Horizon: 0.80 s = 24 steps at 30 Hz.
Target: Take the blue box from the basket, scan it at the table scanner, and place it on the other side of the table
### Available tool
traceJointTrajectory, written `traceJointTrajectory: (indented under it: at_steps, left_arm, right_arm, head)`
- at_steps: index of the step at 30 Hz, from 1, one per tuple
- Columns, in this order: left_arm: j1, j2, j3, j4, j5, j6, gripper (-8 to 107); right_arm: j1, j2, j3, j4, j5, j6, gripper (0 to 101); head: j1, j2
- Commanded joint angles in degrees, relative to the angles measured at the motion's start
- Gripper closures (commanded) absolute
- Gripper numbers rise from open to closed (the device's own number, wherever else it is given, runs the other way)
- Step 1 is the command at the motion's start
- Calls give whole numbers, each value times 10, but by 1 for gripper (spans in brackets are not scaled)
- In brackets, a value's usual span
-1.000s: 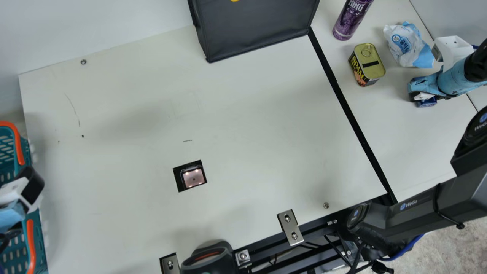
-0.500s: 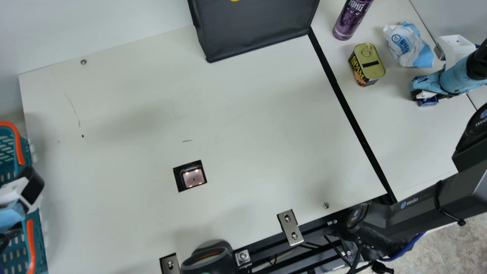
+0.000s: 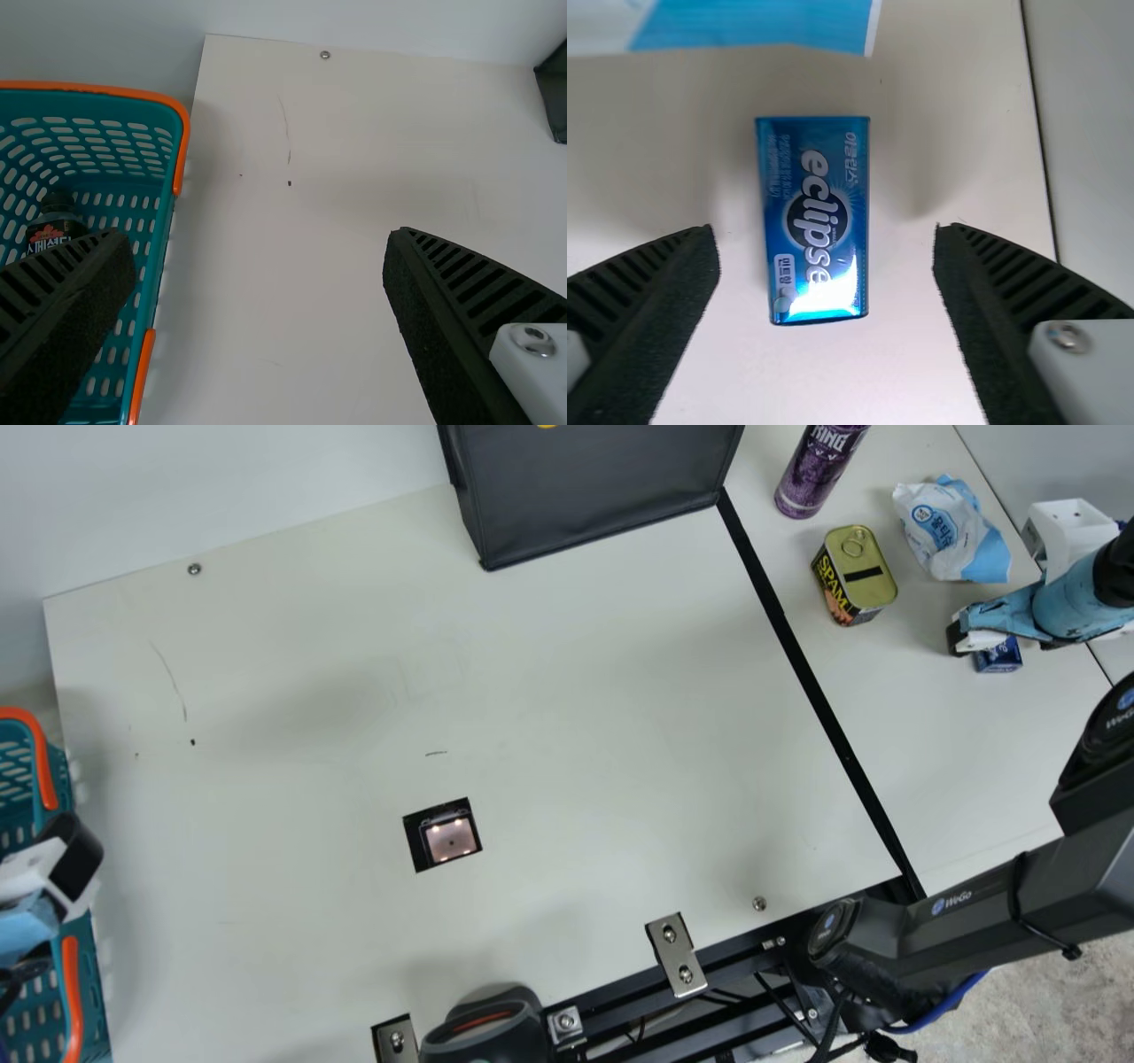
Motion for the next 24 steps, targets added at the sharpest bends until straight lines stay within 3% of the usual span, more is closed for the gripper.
traceJointTrajectory:
  at_steps: [1,11,24]
  left_arm:
    - [0,0,0,0,0,0,9]
    - [0,0,0,0,0,0,9]
    - [0,0,0,0,0,0,9]
  right_arm:
    - [3,-13,1,6,-3,0,6]
    - [15,-125,0,87,20,-33,6]
    - [-11,-268,-14,193,94,-87,6]
  head:
    - [-17,-1]
    - [-17,-1]
    - [-17,-1]
